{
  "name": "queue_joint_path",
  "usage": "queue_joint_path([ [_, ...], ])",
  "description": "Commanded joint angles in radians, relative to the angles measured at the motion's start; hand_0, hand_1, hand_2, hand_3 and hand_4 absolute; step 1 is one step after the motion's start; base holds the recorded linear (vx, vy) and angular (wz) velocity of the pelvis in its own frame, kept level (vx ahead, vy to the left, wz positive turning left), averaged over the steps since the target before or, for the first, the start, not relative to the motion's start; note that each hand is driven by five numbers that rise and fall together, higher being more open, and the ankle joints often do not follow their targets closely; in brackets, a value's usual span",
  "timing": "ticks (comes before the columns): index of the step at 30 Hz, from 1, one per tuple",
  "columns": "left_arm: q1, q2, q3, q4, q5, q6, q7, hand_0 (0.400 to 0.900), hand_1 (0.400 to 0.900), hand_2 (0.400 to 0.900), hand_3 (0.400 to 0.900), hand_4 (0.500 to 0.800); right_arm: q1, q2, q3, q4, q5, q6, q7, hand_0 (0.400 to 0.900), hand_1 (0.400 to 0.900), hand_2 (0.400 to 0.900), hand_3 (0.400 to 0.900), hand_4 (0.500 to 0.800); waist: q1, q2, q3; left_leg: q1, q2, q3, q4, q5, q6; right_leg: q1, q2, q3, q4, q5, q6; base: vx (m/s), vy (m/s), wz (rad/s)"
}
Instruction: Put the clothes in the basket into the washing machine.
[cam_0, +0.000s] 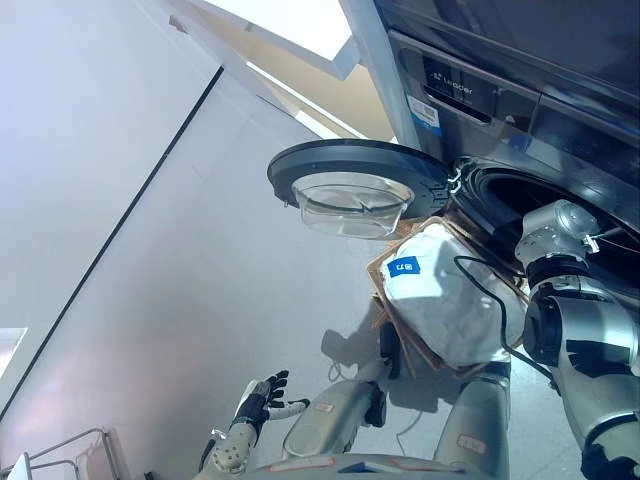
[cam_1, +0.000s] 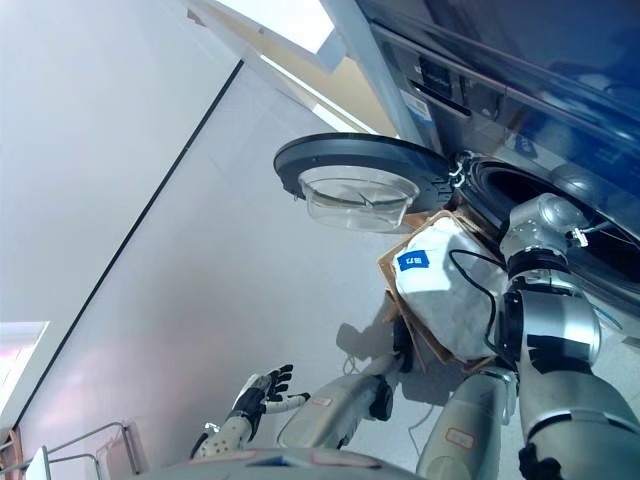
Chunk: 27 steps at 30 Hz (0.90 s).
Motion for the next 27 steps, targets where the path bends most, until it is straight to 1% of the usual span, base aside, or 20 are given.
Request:
queue_joint_path([
  [1,-0.002,-0.005,-0.010,0.056,-0.048,-0.013,0.004,0.900,0.900,0.900,0.900,0.800,-0.125,-0.158,0.079,-0.116,0.042,-0.128,0.103,0.400,0.400,0.400,0.400,0.500,-0.006,0.031,-0.061,-0.045,-0.040,-0.027,0.014,-0.020,-0.042,0.117,0.051,-0.070,-0.192,0.075,-0.054,0.02,-0.019,0.12],
  [3,-0.001,-0.004,-0.013,0.049,-0.059,-0.014,-0.001,0.900,0.900,0.900,0.900,0.800,-0.134,-0.161,0.076,-0.115,0.073,-0.136,0.127,0.400,0.400,0.400,0.400,0.500,-0.001,0.043,-0.053,-0.048,-0.041,-0.032,0.008,-0.014,-0.047,0.106,0.050,-0.076,-0.176,0.069,-0.055,0.01,-0.025,0.14],
  [9,-0.003,0.014,-0.029,0.012,-0.081,-0.021,-0.014,0.900,0.900,0.900,0.900,0.800,-0.203,-0.229,0.132,-0.072,0.101,-0.098,0.194,0.400,0.400,0.400,0.400,0.500,0.016,0.071,-0.012,-0.061,-0.036,-0.057,-0.022,0.023,-0.068,0.047,0.048,-0.100,-0.084,0.031,-0.067,0.00,-0.053,0.22],
  [11,-0.005,0.021,-0.029,0.001,-0.084,-0.018,-0.016,0.900,0.900,0.900,0.900,0.800,-0.219,-0.251,0.155,-0.051,0.097,-0.083,0.205,0.400,0.400,0.400,0.400,0.500,0.019,0.069,-0.001,-0.066,-0.035,-0.071,-0.029,0.028,-0.075,0.027,0.040,-0.114,-0.045,0.005,-0.073,0.00,-0.088,0.28],
  [14,-0.017,0.023,-0.037,-0.010,-0.083,-0.019,-0.017,0.900,0.900,0.900,0.900,0.800,-0.237,-0.270,0.176,-0.029,0.098,-0.070,0.218,0.400,0.400,0.400,0.400,0.500,0.020,0.063,0.016,-0.085,-0.033,-0.089,-0.033,0.036,-0.083,0.003,0.039,-0.128,-0.015,-0.011,-0.079,-0.01,-0.088,0.21],
  [15,-0.020,0.022,-0.041,-0.013,-0.083,-0.019,-0.017,0.900,0.900,0.900,0.900,0.800,-0.245,-0.274,0.180,-0.022,0.100,-0.068,0.222,0.461,0.461,0.461,0.461,0.536,0.020,0.062,0.018,-0.090,-0.034,-0.091,-0.033,0.037,-0.084,-0.004,0.037,-0.130,-0.005,-0.015,-0.080,0.00,-0.067,0.12],
  [16,-0.023,0.021,-0.042,-0.016,-0.086,-0.019,-0.016,0.900,0.900,0.900,0.900,0.800,-0.250,-0.277,0.186,-0.014,0.099,-0.066,0.225,0.563,0.563,0.563,0.563,0.598,0.020,0.060,0.021,-0.093,-0.033,-0.093,-0.032,0.038,-0.083,-0.012,0.038,-0.129,0.005,-0.017,-0.081,0.02,-0.050,0.03],
  [17,-0.027,0.020,-0.042,-0.017,-0.086,-0.018,-0.015,0.900,0.900,0.900,0.900,0.800,-0.254,-0.277,0.188,-0.008,0.099,-0.064,0.228,0.900,0.900,0.900,0.900,0.800,0.020,0.055,0.024,-0.094,-0.032,-0.095,-0.031,0.038,-0.083,-0.013,0.040,-0.128,0.007,-0.019,-0.082,0.03,-0.049,-0.02],
  [21,-0.023,0.010,-0.045,-0.013,-0.095,-0.012,-0.026,0.900,0.900,0.900,0.900,0.800,-0.263,-0.276,0.218,0.044,0.111,-0.035,0.281,0.900,0.900,0.900,0.900,0.800,0.022,0.042,0.024,-0.093,-0.029,-0.093,-0.027,0.033,-0.079,-0.013,0.045,-0.124,0.006,-0.018,-0.081,0.03,-0.023,-0.07],
  [27,-0.031,0.002,-0.042,0.014,-0.092,-0.005,-0.022,0.900,0.900,0.900,0.900,0.800,-0.263,-0.242,0.229,0.107,0.108,-0.016,0.301,0.900,0.900,0.900,0.900,0.800,0.017,0.020,0.010,-0.081,-0.021,-0.083,-0.018,0.021,-0.074,0.009,0.055,-0.118,-0.022,-0.007,-0.080,0.03,0.008,-0.09],
])
